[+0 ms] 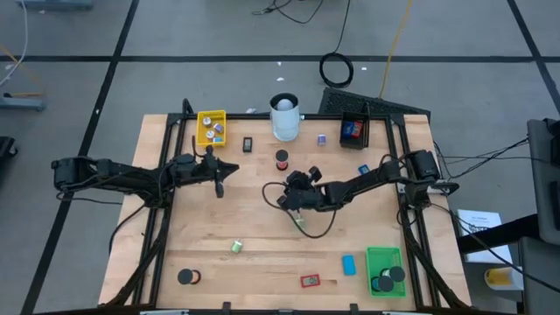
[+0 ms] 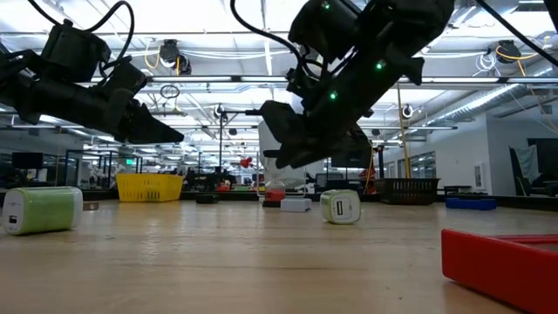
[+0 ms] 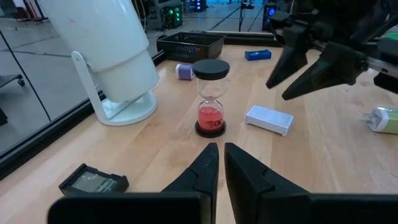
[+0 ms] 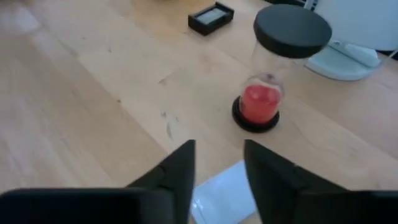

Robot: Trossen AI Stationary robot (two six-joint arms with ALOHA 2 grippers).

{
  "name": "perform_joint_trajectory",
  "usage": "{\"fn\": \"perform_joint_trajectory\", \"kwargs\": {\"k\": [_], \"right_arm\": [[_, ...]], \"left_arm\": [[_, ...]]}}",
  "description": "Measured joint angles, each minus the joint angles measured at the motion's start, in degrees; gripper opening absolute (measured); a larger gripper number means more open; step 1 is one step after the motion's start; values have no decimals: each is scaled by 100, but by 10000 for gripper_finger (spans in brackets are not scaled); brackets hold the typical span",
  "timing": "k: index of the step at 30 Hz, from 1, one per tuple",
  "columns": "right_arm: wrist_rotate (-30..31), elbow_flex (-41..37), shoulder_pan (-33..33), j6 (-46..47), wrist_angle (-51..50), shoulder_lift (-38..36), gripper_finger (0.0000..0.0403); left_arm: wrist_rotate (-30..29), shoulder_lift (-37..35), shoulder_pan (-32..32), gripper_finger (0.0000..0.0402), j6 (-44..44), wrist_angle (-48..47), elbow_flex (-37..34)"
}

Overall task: Pick & Place Office items
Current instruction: Put the white timer into the black bin

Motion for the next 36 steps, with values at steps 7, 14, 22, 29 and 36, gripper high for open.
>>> {"fn": "perform_joint_trajectory", "kwargs": {"k": [7, 14, 22, 29, 36], "right_arm": [[-243, 0, -128, 311, -18, -1, 247], [-459, 0, -287, 647, -77, 324, 288], [-419, 2, -330, 997, -794, 387, 287], [-407, 7, -332, 1402, -1580, 191, 286], [-451, 2, -290, 1450, -1604, 19, 286]], "left_arm": [[-2, 0, 0, 35, -2, 2, 0], [-4, 0, 0, 35, 0, 0, 0], [-4, 0, 0, 35, 4, -9, 0], [-7, 0, 0, 35, 7, -46, 0], [-7, 0, 0, 35, 7, -46, 0]]}}
